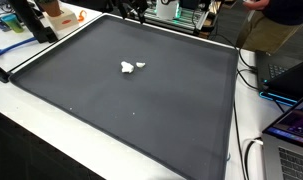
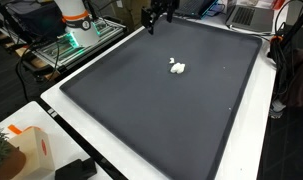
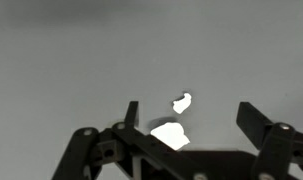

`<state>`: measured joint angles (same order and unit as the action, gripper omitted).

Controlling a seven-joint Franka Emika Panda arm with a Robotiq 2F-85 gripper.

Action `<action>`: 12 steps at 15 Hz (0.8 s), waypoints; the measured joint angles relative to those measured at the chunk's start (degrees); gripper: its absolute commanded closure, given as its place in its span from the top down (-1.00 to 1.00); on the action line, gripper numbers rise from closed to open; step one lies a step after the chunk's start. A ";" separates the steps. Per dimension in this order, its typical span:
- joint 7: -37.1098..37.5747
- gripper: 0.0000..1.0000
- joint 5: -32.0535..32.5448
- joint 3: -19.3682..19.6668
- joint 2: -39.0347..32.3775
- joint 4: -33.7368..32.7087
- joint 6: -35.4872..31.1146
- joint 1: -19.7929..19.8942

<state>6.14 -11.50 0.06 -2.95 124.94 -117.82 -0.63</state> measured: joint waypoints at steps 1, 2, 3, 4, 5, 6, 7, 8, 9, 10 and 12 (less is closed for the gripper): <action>-1.57 1.00 -1.67 0.01 2.40 2.13 0.42 0.22; -2.61 1.00 -2.68 0.01 4.48 3.69 0.85 0.35; -3.05 1.00 -3.14 0.01 6.13 4.86 1.00 0.37; -3.12 1.00 -3.30 0.00 7.16 5.58 1.01 0.37; -3.14 1.00 -3.33 0.00 7.63 5.95 1.02 0.37; -3.16 1.00 -3.35 0.00 7.74 6.10 1.02 0.37; -3.16 1.00 -3.32 0.00 7.69 6.04 1.01 0.36; -3.13 1.00 -3.32 -0.04 7.69 5.99 1.01 0.31; -3.13 1.00 -3.32 -0.15 7.73 6.00 1.04 0.22; -3.13 1.00 -3.33 -0.30 7.86 6.03 1.18 0.02; -3.13 1.00 -3.39 -0.71 8.47 6.05 2.02 -0.32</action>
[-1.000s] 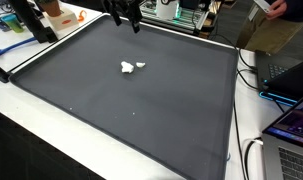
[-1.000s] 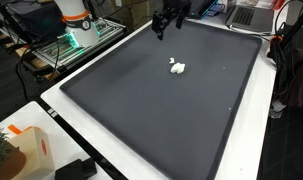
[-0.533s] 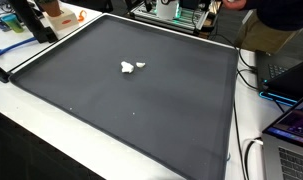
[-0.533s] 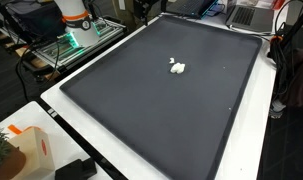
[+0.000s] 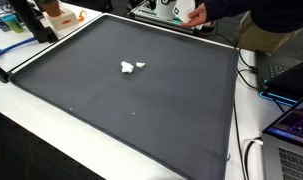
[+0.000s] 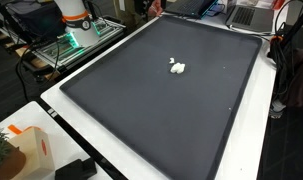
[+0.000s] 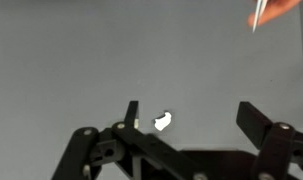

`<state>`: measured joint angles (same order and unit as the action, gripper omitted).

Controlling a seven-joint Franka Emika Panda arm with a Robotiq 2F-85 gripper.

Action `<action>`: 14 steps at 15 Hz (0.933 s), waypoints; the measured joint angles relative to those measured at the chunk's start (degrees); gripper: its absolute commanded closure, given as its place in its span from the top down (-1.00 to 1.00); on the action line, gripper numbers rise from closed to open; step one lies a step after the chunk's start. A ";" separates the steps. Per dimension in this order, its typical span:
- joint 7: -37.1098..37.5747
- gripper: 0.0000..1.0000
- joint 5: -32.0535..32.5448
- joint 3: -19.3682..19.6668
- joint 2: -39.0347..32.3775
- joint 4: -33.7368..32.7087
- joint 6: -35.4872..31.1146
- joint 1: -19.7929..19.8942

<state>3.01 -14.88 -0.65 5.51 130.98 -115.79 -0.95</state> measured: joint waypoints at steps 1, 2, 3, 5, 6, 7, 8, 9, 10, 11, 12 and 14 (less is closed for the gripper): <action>0.00 1.00 0.00 -0.11 0.48 -0.02 0.78 -0.09; 0.00 1.00 0.00 -0.16 0.98 -0.04 1.57 -0.12; 0.00 1.00 0.00 -0.19 1.41 -0.09 2.34 -0.12; 0.00 1.00 0.00 -0.20 2.05 -0.26 3.81 -0.12; 0.00 1.00 0.00 -0.20 2.19 -0.42 4.44 -0.12; 0.00 1.00 0.00 -0.19 2.23 -0.61 5.10 -0.11; 0.00 1.00 0.01 -0.19 2.24 -0.78 5.68 -0.11; 0.00 0.66 0.01 -0.17 2.23 -0.97 6.12 -0.10; 0.01 0.46 0.01 -0.14 2.20 -1.19 6.47 -0.08; 0.02 0.31 0.01 -0.07 2.14 -1.48 6.92 -0.05; 0.04 0.16 0.01 -0.02 2.07 -1.74 7.24 -0.02; 0.07 -0.17 0.02 -0.01 1.97 -2.05 7.58 0.05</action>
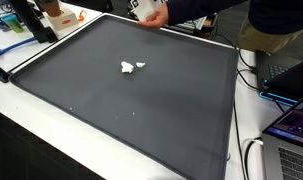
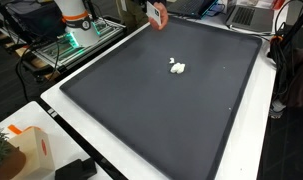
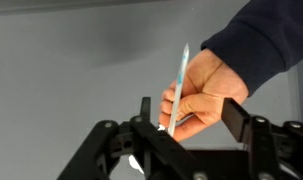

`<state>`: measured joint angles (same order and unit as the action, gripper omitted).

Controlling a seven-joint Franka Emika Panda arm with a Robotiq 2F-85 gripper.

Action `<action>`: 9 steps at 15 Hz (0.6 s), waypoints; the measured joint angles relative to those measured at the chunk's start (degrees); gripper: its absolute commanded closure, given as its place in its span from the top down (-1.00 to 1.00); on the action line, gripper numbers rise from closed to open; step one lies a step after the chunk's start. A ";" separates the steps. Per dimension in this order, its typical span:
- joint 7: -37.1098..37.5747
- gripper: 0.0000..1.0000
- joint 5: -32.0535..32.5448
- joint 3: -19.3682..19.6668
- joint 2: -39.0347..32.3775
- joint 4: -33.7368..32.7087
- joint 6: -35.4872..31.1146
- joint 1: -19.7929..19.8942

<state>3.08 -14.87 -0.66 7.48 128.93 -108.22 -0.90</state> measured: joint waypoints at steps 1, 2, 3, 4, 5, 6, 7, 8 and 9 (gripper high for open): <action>0.01 -0.34 0.00 0.00 -0.01 -0.03 0.05 0.00; 0.02 -0.47 0.00 0.00 -0.01 -0.03 0.08 0.00; 0.03 -0.65 0.00 -0.01 -0.01 -0.03 0.10 0.00; 0.05 -0.78 0.01 0.00 -0.02 -0.03 0.10 0.00; 0.08 -0.92 0.01 -0.01 -0.03 -0.03 0.11 0.00; 0.10 -1.00 0.01 -0.01 -0.04 -0.03 0.11 0.00; 0.11 -1.00 0.01 -0.01 -0.04 -0.03 0.11 0.00; 0.11 -1.00 0.01 -0.01 -0.05 -0.03 0.11 0.00; 0.14 -1.00 0.13 -0.01 -0.06 -0.03 0.11 0.04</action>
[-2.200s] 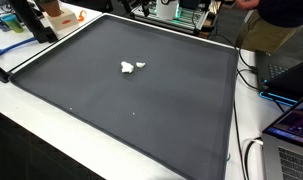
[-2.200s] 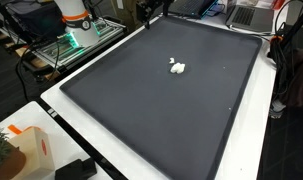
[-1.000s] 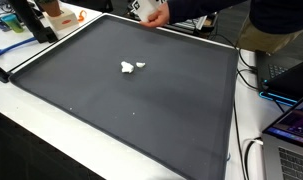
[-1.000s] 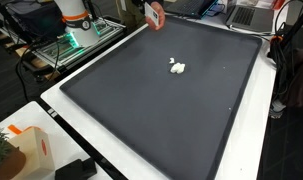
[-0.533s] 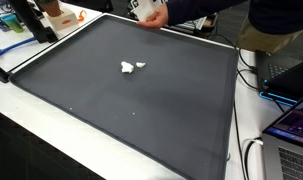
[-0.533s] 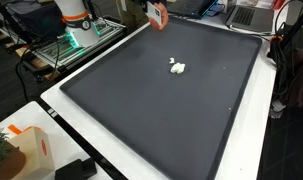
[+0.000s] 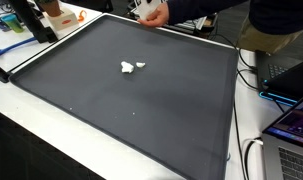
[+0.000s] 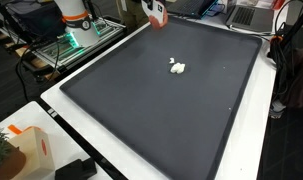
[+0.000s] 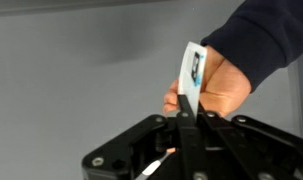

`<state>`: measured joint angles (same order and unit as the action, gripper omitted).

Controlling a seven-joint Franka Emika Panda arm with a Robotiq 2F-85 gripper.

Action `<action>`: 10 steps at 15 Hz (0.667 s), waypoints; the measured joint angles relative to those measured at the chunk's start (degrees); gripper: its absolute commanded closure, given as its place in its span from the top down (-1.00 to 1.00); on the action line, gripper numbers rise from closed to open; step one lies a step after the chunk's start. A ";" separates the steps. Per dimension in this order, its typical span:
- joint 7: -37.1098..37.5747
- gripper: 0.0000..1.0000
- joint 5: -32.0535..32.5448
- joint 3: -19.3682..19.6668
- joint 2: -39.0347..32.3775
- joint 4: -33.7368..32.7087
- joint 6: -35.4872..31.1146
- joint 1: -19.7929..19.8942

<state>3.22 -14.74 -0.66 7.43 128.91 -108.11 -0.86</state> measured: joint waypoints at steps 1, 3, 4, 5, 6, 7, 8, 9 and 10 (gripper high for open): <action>0.02 -0.98 0.01 0.00 -0.02 0.00 0.00 0.05; 0.07 -0.98 0.01 -0.01 -0.04 0.00 0.00 0.05; 0.09 -0.92 0.00 0.00 -0.04 0.00 -0.01 0.06; 0.09 -0.92 0.00 0.01 -0.02 0.00 -0.03 0.08; 0.09 -0.92 0.00 0.02 -0.01 0.00 -0.03 0.09; 0.09 -0.92 0.00 0.02 0.00 0.00 -0.04 0.09; 0.09 -0.92 0.00 0.02 0.00 0.00 -0.04 0.09; 0.09 -0.92 0.00 0.02 0.00 0.00 -0.04 0.09; 0.09 -0.92 0.00 0.02 0.00 0.00 -0.04 0.09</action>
<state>3.31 -14.74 -0.64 7.43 128.91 -108.15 -0.77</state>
